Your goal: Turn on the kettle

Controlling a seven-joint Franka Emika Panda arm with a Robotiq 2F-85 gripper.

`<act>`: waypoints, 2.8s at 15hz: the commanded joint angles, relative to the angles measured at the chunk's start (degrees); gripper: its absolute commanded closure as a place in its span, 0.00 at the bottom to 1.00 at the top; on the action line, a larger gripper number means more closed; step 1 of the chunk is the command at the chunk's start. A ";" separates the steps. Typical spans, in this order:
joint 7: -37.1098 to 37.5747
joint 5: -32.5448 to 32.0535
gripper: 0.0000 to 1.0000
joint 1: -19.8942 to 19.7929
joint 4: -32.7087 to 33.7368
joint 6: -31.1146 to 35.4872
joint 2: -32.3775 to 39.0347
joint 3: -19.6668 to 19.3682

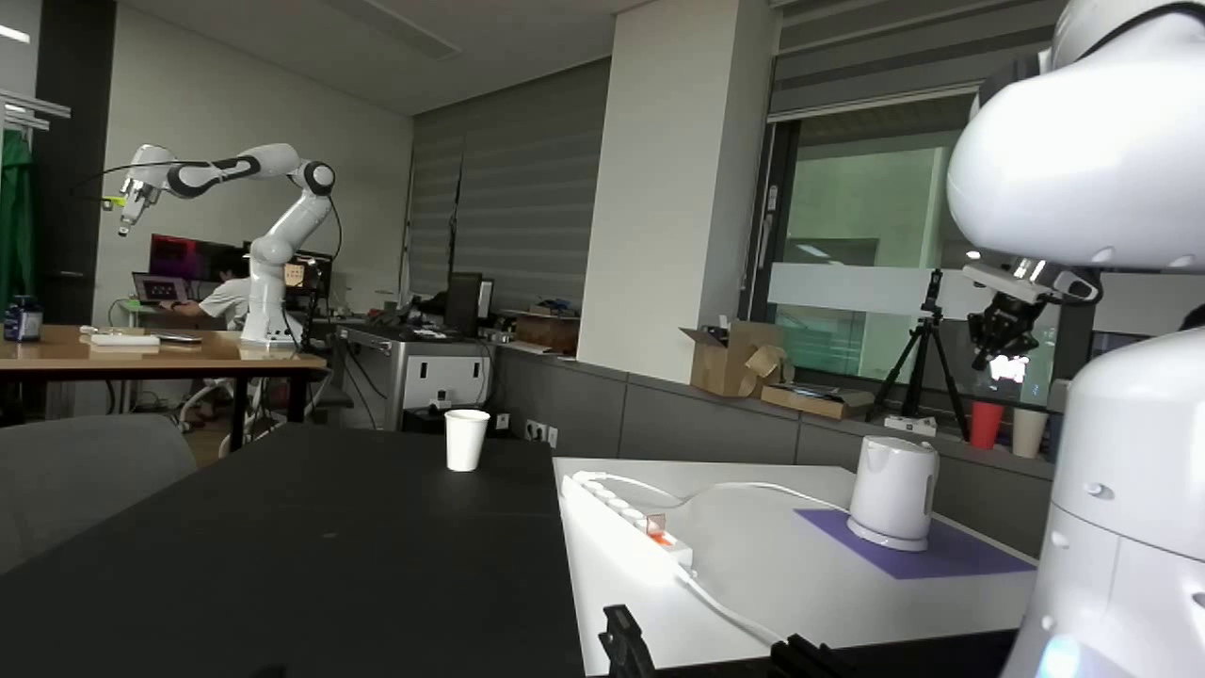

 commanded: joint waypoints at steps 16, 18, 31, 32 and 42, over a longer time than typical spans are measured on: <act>9.82 -3.15 1.00 -1.92 22.71 -14.27 18.73 3.30; 10.17 -4.71 1.00 -1.81 23.46 -14.21 19.66 4.27; 10.59 -10.26 1.00 -1.43 27.34 -15.61 23.83 6.40; 10.60 -10.44 1.00 -1.43 27.65 -15.74 24.10 6.50; 10.52 -10.77 1.00 -1.38 30.60 -16.69 26.49 7.70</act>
